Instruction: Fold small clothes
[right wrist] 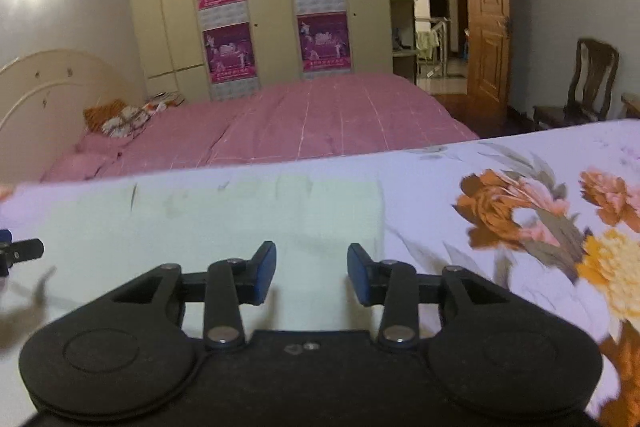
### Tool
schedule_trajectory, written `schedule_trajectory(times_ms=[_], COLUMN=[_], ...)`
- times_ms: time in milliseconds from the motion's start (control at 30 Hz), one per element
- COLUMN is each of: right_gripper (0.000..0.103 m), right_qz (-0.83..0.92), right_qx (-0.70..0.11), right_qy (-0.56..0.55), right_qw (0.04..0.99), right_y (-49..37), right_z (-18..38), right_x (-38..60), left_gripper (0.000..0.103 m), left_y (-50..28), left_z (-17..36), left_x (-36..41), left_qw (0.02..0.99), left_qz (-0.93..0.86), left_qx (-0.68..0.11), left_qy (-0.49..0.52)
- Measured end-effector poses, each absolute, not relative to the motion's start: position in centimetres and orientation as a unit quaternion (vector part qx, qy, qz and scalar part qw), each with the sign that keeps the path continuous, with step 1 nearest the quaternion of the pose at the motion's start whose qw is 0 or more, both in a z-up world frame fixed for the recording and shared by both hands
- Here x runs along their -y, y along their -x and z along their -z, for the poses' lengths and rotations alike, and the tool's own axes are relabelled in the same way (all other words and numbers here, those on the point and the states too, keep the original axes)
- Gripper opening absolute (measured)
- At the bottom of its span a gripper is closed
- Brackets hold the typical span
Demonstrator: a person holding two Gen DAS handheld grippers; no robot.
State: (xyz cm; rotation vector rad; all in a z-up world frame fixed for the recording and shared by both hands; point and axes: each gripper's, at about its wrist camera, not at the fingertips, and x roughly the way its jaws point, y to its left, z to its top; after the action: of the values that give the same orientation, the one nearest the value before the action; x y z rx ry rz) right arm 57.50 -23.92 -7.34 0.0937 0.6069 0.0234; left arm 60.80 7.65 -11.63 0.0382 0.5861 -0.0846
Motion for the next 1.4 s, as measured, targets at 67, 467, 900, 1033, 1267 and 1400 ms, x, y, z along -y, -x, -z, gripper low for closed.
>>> schedule_trajectory(times_ms=[67, 467, 900, 1033, 1267, 1400], right_gripper=[0.037, 0.006, 0.027, 0.041, 0.040, 0.039], right_qz=[-0.010, 0.021, -0.032, -0.008, -0.011, -0.012], right_qx=[-0.303, -0.339, -0.323, -0.326, -0.321, -0.319], right_qy=[-0.036, -0.020, 0.031, 0.017, 0.019, 0.012], right_qw=[0.952, 0.940, 0.945, 0.945, 0.947, 0.947], right_y=[-59.6, -66.8, -60.9, -60.9, -59.4, -58.0], right_z=[7.6, 11.1, 10.0, 10.7, 8.2, 7.1], right_x=[23.5, 27.0, 22.0, 23.1, 23.3, 23.8], left_gripper=[0.087, 0.090, 0.090, 0.090, 0.090, 0.090], left_y=[-63.1, -68.4, -63.8, -63.4, -61.6, -59.6], left_z=[12.5, 15.0, 14.8, 14.4, 12.1, 10.9], left_x=[-7.8, -8.1, -5.2, -4.8, -5.1, -5.2], left_qw=[0.952, 0.939, 0.945, 0.944, 0.945, 0.945], left_qz=[0.042, 0.041, 0.048, 0.043, 0.041, 0.050], left_qx=[-0.304, -0.342, -0.323, -0.325, -0.322, -0.321], left_qy=[-0.011, -0.003, -0.035, -0.043, -0.042, -0.042])
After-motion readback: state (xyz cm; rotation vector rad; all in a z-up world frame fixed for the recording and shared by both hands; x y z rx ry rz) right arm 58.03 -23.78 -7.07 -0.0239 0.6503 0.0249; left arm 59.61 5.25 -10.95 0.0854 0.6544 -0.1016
